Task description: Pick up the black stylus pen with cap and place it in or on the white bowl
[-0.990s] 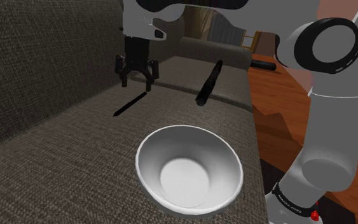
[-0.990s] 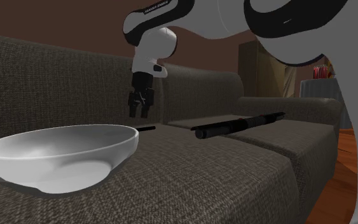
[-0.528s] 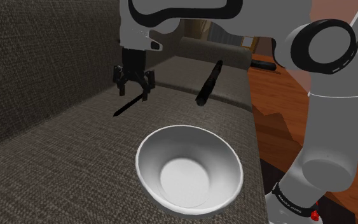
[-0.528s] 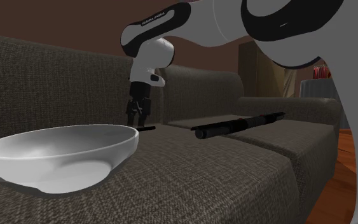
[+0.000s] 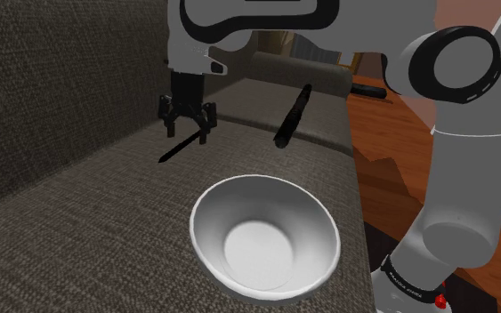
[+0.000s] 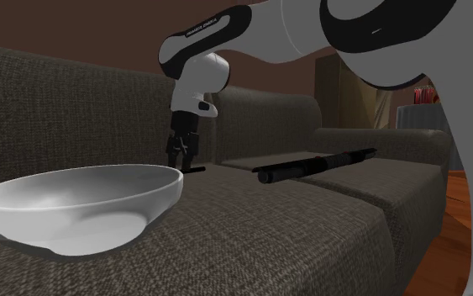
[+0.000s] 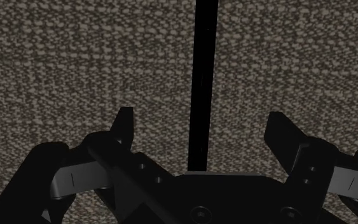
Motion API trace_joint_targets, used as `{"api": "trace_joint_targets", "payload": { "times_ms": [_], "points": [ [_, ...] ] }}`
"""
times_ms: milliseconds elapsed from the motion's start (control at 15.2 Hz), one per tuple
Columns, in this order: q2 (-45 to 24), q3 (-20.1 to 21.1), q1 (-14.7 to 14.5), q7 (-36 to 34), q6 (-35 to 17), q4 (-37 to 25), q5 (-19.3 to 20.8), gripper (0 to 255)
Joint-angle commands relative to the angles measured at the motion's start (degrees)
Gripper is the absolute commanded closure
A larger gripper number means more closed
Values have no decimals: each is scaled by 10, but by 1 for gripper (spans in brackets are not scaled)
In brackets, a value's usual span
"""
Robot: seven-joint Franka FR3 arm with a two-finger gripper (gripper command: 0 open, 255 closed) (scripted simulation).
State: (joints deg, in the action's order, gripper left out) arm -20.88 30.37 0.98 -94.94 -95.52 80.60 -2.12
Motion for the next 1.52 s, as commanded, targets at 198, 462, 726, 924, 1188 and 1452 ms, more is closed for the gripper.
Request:
{"api": "trace_joint_targets", "payload": {
  "times_ms": [198,462,726,924,1188,1452],
  "points": [
    [0,0,-1,-1,0,0,0,255],
    [0,0,0,0,-3,3,0,255],
    [-1,1,-2,-3,16,-17,1,255],
    [-5,1,-5,-7,40,-46,3,255],
    [-13,2,-11,-14,74,-88,6,255],
    [-25,2,-20,-21,111,-137,12,255]
  ]
}}
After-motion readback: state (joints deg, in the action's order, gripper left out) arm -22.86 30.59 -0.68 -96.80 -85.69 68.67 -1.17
